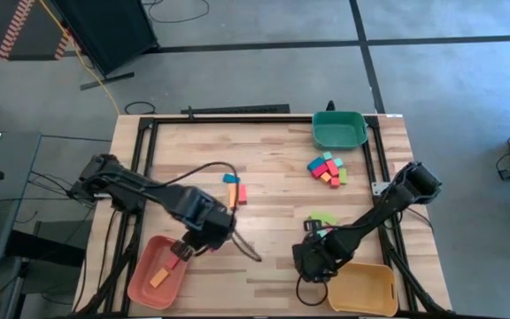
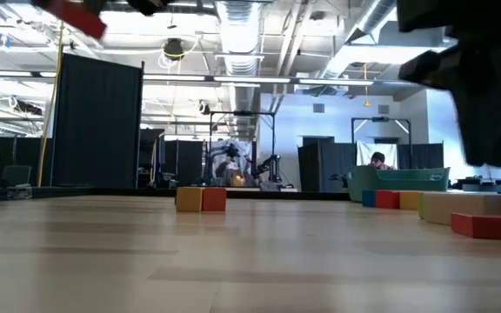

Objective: Sort blocks by size
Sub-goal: Put the medium red rectangular block into the orange bin

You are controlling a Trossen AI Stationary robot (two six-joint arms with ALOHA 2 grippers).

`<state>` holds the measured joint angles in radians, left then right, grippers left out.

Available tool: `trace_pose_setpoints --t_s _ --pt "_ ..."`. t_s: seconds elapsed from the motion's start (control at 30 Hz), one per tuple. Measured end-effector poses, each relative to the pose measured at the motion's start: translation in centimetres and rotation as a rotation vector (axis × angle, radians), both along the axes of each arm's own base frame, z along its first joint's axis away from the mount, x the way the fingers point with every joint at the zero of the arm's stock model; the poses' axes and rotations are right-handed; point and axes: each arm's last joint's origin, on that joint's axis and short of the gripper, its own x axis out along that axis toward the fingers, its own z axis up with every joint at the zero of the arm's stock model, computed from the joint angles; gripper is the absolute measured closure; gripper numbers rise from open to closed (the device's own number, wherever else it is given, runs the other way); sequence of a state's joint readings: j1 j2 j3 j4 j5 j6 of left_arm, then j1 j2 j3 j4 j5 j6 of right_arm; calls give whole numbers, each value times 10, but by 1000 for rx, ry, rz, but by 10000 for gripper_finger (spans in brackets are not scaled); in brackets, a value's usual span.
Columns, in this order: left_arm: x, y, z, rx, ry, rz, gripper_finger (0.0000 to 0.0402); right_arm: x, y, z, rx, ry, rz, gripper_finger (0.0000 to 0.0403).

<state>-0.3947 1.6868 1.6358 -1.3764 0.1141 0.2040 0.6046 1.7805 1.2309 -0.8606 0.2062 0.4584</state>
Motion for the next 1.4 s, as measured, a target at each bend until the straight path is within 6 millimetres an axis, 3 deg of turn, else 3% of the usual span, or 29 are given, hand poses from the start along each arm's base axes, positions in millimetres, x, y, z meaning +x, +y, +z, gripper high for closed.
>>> trace_pose_setpoints --t_s 0.3,0.87,1.17,1.4 --pt "-44 -21 -16 46 52 152 271 -2 -17 -23 17 51 16 300" --pt "-108 -47 -52 -52 47 337 271 8 -36 -32 74 84 26 300" --pt "-123 -61 -60 -88 56 375 271 6 -40 -37 107 101 11 300" --pt "-126 -67 -60 -103 55 386 271 19 -45 -36 142 13 30 300"
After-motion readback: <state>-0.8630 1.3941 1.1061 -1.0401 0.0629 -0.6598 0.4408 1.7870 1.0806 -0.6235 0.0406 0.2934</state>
